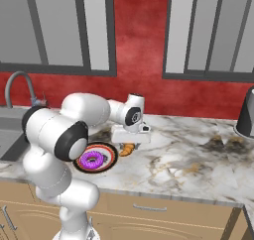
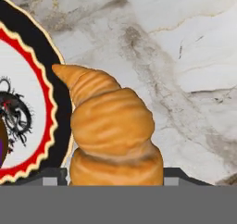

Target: Place the pastries on the plates.

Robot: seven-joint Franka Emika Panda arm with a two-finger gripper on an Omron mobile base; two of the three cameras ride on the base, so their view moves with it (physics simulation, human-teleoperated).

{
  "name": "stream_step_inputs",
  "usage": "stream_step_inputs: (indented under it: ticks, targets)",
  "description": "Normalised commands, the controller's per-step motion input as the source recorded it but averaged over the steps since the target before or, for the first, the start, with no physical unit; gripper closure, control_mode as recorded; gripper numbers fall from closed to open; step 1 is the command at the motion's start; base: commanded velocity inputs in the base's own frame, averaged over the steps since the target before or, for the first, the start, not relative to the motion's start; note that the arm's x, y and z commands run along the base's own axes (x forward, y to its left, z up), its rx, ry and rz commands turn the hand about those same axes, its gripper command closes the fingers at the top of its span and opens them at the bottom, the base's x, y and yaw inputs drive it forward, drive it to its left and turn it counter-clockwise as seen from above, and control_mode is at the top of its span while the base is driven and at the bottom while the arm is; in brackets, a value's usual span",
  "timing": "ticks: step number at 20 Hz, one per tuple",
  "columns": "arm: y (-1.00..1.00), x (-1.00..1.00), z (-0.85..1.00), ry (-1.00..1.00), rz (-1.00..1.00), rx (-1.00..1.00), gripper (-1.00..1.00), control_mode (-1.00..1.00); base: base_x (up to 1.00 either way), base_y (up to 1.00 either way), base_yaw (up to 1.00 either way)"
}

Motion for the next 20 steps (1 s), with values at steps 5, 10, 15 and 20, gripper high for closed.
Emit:
stream_step_inputs:
  ticks: [5,10,15,20]
  targets:
    - [0.01,-0.10,0.70,0.00,-0.03,0.00,1.00,-1.00,0.00,0.00,0.00]
    - [0.23,-0.24,0.59,0.00,-0.03,-0.01,1.00,-1.00,0.00,0.00,0.00]
    - [0.58,-0.29,0.44,0.00,-0.03,-0.02,1.00,-1.00,0.00,0.00,0.00]
    - [0.55,-0.46,0.33,0.00,-0.01,-0.01,1.00,-1.00,0.00,0.00,0.00]
